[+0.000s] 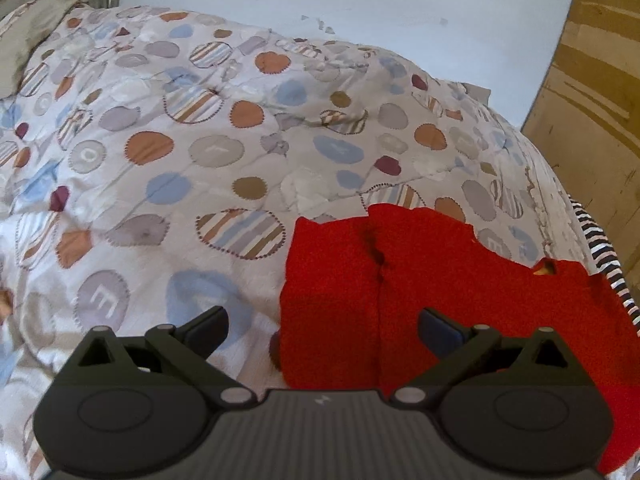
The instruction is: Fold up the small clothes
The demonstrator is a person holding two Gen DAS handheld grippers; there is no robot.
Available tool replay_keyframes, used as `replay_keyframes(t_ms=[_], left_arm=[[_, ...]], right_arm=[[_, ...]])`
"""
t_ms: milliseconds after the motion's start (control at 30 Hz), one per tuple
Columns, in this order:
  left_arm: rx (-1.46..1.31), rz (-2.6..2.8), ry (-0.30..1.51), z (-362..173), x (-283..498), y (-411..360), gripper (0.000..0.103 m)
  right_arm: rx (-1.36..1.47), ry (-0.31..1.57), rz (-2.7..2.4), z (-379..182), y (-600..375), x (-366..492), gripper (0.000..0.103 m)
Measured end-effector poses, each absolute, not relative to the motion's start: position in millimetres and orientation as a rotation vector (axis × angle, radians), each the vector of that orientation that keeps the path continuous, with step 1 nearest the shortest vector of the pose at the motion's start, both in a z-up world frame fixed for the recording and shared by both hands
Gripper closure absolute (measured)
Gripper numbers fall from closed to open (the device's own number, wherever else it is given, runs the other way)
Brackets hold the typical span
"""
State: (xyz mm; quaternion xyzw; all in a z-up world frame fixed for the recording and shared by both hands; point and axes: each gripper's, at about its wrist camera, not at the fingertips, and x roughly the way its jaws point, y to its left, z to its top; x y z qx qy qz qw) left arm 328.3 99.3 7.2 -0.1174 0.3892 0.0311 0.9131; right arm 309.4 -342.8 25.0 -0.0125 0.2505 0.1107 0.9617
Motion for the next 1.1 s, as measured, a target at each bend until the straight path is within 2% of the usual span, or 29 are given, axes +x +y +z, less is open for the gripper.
replay_keyframes(t_ms=[233,500,800,1100], left_arm=[[-0.19,0.069,0.755,29,299,93,0.0],[-0.19,0.082,0.741,31,265,98,0.0],[-0.351,-0.029,0.729,2,210,106,0.0],[-0.332,0.016,0.662,-9,184,86,0.0]], right_arm=[[-0.037,0.431,0.239,44,-310,270,0.001],[-0.074,0.368,0.259,37,-266,235,0.001],[-0.082,0.392,0.261,3,-235,221,0.001],[-0.157,0.412,0.207,-31,-218,213,0.001]])
